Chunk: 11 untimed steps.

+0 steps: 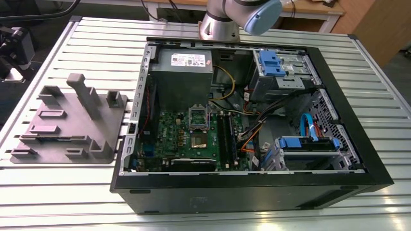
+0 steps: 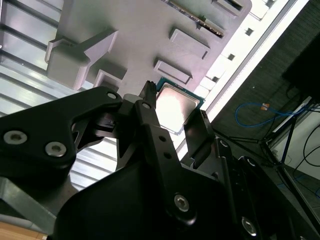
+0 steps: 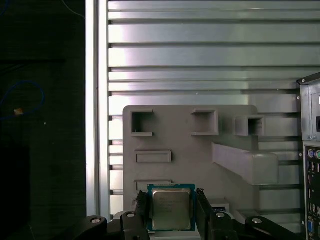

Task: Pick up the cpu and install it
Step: 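Pick up the cpu and move it towards the insertion slot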

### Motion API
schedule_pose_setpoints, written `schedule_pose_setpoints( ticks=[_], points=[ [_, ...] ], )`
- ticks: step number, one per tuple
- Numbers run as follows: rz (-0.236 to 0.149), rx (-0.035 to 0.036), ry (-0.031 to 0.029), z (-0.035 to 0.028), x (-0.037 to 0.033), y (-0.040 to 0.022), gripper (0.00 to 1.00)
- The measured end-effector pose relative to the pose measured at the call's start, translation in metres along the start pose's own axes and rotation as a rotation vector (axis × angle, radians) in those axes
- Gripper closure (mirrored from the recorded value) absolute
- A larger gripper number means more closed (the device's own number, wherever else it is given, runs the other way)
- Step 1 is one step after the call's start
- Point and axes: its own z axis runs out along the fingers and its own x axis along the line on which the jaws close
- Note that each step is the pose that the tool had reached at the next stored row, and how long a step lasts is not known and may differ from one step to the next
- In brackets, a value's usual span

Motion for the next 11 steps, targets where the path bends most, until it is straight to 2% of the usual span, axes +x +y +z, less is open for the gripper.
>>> schedule_pose_setpoints(
  ticks=[5, 11],
  points=[
    [0.0, 0.0001, 0.0001, -0.0027, -0.0001, 0.0001, 0.53],
    [0.0, 0.0, -0.0001, -0.0139, -0.0004, 0.0006, 0.53]
  ],
)
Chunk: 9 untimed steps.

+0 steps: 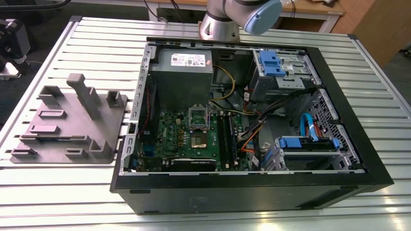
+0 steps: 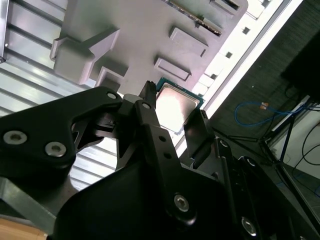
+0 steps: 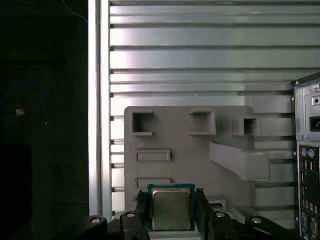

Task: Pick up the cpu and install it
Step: 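Pick up the cpu and move it towards the insertion slot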

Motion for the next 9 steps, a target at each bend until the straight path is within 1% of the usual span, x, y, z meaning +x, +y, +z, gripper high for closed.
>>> schedule_pose_setpoints(
  ticks=[9],
  points=[
    [0.0, 0.0, 0.0001, -0.011, -0.0003, 0.0004, 0.53]
  ],
)
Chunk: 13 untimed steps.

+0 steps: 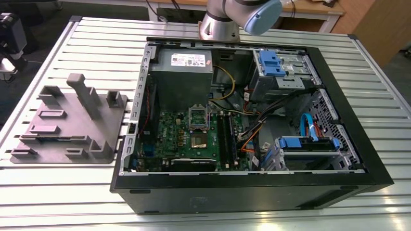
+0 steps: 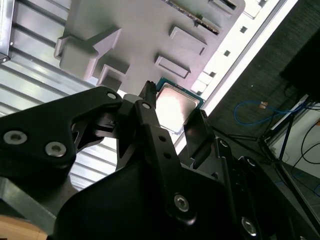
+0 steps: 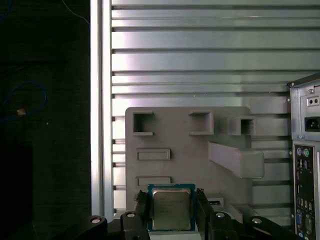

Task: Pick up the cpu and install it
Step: 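Pick up the cpu and move it towards the insertion slot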

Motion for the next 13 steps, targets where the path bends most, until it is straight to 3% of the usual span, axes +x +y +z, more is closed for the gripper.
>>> schedule_pose_setpoints(
  ticks=[13],
  points=[
    [0.0, -0.0001, 0.0, -0.0041, -0.0001, 0.0002, 0.53]
  ],
)
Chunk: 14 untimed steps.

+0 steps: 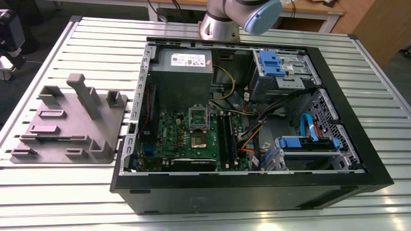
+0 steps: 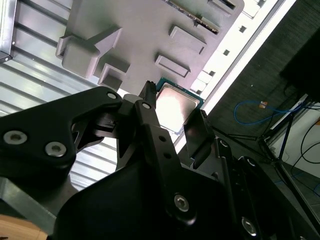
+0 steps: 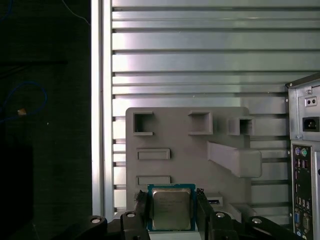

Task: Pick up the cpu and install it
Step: 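Pick up the cpu and move it towards the insertion slot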

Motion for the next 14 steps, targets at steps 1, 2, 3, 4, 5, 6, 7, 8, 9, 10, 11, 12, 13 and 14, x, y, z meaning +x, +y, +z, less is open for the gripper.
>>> schedule_pose_setpoints(
  ticks=[1, 2, 3, 4, 5, 6, 7, 8, 9, 10, 11, 12, 13, 14],
  points=[
    [0.0, 0.0001, 0.0, -0.0001, -0.0001, 0.0, 0.53],
    [0.0, 0.0, 0.0, 0.0, -0.0003, 0.0001, 0.53],
    [0.0, 0.0001, 0.0002, -0.0001, -0.0008, 0.0001, 0.53],
    [0.0, 0.0001, 0.0001, 0.0, -0.0013, 0.0001, 0.53],
    [0.0, 0.0, 0.0, 0.0001, -0.002, 0.0001, 0.53],
    [0.0, 0.0001, 0.0001, 0.0001, -0.0028, 0.0003, 0.53],
    [0.0, 0.0, 0.0, 0.0001, -0.0038, 0.0003, 0.53],
    [0.0, 0.0, 0.0, 0.0002, -0.0049, 0.0004, 0.53],
    [0.0, 0.0, 0.0, 0.0003, -0.006, 0.0005, 0.53],
    [0.0, 0.0, 0.0, 0.0003, -0.0072, 0.0006, 0.53],
    [0.0, 0.0, -0.0001, 0.0004, -0.0084, 0.0007, 0.53],
    [0.0, 0.0, -0.0001, 0.0004, -0.0097, 0.0008, 0.53],
    [0.0, -0.0001, -0.0001, 0.0005, -0.0109, 0.0008, 0.53],
    [0.0, 0.0, 0.0001, 0.0004, -0.0122, 0.0009, 0.53]
  ],
)
